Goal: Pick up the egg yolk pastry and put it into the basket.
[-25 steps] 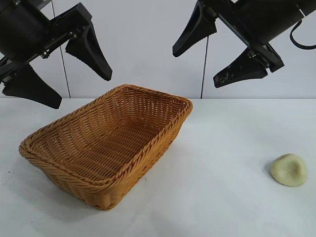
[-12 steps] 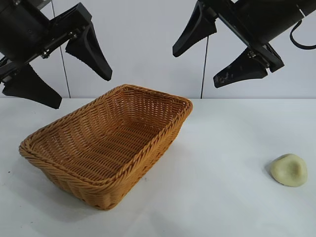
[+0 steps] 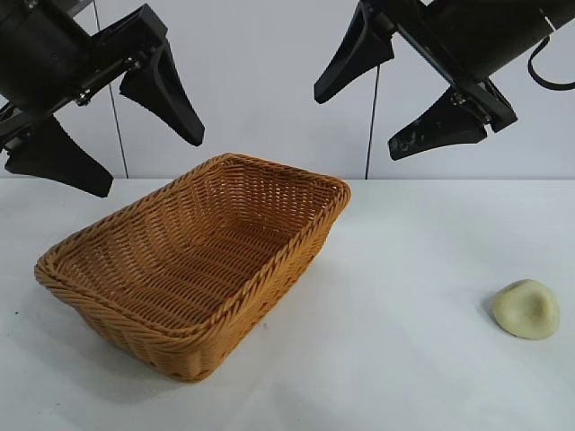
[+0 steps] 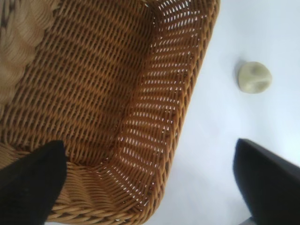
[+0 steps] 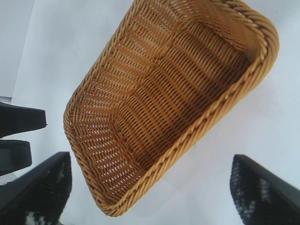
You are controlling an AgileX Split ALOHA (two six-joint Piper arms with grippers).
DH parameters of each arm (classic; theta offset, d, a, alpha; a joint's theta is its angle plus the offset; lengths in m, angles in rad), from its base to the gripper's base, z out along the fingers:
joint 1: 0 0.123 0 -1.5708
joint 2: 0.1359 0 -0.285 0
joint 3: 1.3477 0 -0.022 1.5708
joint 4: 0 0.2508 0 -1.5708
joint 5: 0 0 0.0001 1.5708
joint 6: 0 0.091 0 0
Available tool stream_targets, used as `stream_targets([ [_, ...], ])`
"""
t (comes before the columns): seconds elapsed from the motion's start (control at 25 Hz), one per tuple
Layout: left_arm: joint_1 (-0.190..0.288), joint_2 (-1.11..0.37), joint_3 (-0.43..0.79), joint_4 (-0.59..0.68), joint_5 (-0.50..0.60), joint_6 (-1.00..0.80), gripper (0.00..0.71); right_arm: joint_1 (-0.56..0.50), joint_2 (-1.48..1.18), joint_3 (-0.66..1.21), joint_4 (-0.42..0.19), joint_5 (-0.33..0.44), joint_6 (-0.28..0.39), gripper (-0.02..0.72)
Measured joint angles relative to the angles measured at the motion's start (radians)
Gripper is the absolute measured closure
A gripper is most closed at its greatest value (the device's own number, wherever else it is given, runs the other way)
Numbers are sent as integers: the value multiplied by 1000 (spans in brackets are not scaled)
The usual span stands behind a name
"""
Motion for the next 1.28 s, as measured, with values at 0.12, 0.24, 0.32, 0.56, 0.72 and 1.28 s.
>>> stream_targets([
  [0.12, 0, -27, 0, 91, 42, -145, 18, 0, 0, 0, 0, -2, 0, 50],
  [0.24, 0, -48, 0, 140, 78, -295, 18, 0, 0, 0, 0, -4, 0, 50],
  [0.32, 0, -54, 0, 155, 108, -386, 18, 0, 0, 0, 0, -7, 0, 50],
  [0.56, -61, -56, 0, 193, 190, -511, 18, 0, 0, 0, 0, -7, 0, 50],
  [0.72, -130, -56, 0, 208, 195, -612, 18, 0, 0, 0, 0, -7, 1, 50],
  [1.28, -150, -56, 117, 515, 96, -1263, 18, 0, 0, 0, 0, -23, 2, 50],
])
